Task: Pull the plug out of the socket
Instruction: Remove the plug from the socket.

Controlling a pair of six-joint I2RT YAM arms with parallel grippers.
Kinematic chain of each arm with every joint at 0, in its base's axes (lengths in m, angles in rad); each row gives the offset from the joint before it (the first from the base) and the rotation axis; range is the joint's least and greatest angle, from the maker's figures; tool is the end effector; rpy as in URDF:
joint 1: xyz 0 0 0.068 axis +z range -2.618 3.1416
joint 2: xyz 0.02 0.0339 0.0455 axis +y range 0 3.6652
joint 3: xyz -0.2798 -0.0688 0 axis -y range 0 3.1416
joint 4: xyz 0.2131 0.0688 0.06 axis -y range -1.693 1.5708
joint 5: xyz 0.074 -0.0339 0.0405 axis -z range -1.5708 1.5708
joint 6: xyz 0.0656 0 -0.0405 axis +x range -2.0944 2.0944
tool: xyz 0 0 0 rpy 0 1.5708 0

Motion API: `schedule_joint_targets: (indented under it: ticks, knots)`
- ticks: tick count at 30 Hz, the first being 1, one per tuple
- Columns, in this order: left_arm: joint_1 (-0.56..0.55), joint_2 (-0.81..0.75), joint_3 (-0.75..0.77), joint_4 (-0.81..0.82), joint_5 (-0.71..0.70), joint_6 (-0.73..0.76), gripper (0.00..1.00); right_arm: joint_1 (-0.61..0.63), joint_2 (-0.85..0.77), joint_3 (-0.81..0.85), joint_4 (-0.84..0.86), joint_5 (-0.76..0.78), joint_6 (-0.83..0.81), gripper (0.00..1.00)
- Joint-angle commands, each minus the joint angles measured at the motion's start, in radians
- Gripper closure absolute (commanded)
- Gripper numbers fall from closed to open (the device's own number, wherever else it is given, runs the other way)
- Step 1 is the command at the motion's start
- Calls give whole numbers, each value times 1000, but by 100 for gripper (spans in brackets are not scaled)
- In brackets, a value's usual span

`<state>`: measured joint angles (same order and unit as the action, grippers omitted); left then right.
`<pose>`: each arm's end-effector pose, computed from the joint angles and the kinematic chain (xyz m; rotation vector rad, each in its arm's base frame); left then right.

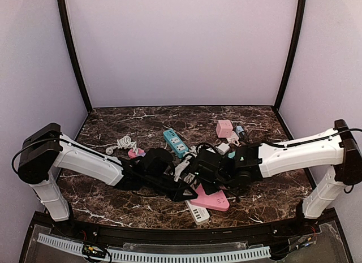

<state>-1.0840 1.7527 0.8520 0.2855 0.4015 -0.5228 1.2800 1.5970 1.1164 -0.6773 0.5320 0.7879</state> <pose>0.1456 -0.3299 0.1814 0.9272 2.2843 -1.2601 0.1169 0.2744 0.2283 -0.4667 2.4391 0.1007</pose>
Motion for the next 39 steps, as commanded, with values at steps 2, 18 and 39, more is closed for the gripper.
schedule_joint_targets:
  ticks: [2, 18, 39]
  knots:
    - [13, 103, -86, -367, -116, 21, 99, 13, -31, 27, -38, 61, 11, 100]
    - [14, 104, -86, -368, -113, 23, 99, -104, -202, -164, 220, -180, -19, 100]
    - [16, 2, -19, -374, -174, 32, 98, -386, -354, -191, 210, -251, -238, 100]
